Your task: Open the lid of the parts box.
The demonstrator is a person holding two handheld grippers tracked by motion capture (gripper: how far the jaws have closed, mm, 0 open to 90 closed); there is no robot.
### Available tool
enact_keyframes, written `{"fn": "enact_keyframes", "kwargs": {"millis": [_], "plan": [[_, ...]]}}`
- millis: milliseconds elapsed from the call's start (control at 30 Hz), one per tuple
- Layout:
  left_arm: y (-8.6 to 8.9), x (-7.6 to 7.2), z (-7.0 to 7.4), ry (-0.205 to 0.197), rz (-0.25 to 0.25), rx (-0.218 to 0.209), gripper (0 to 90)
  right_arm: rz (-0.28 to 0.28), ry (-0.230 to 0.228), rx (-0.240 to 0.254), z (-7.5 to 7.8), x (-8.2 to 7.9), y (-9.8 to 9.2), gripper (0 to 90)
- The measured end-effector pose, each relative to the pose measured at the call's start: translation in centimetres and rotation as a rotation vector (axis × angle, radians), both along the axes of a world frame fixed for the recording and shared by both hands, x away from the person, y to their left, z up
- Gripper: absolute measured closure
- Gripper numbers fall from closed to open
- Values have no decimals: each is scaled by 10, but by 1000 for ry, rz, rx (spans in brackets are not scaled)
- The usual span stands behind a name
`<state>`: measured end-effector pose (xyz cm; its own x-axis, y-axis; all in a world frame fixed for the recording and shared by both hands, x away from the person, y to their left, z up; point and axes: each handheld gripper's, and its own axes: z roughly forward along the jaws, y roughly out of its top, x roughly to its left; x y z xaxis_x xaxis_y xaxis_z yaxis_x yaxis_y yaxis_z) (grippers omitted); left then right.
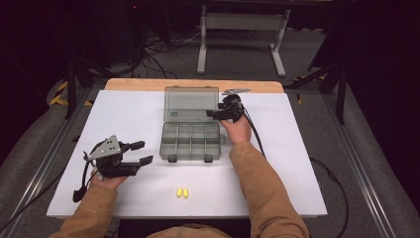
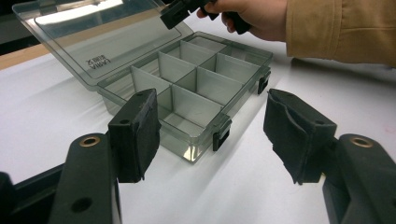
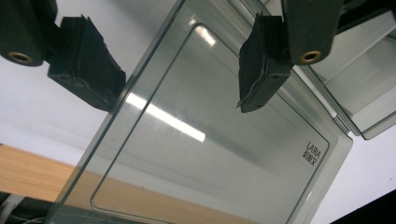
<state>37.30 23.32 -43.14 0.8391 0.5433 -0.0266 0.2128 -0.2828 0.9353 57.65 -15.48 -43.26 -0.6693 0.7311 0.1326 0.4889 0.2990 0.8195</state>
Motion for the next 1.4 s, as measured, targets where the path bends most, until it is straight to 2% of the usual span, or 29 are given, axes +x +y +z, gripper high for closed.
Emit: {"fn": "enact_keyframes", "kwargs": {"millis": [400,767,900,933,1167,1333,1400], "plan": [[0,0,0,0,0,0,362,0,48,-5,-8,3,0,297],[0,1,0,-4,-6,1,361,-23,52,-16,-7,1,-4,286],[1,1,1,-7,-11,-2,355,-32,27,-40,1,-5,-7,273],[1,2,1,-6,-12,-2,352,-31,-20,-57,7,-11,-10,268],[0,3,3,-10,-12,-15,290,1,-124,-40,33,-40,-25,173],[-1,4,6,-4,-20,-47,187,56,-201,23,53,-71,-36,96],[-2,3,7,-5,-12,-42,133,79,-229,41,59,-82,-39,90]]}}
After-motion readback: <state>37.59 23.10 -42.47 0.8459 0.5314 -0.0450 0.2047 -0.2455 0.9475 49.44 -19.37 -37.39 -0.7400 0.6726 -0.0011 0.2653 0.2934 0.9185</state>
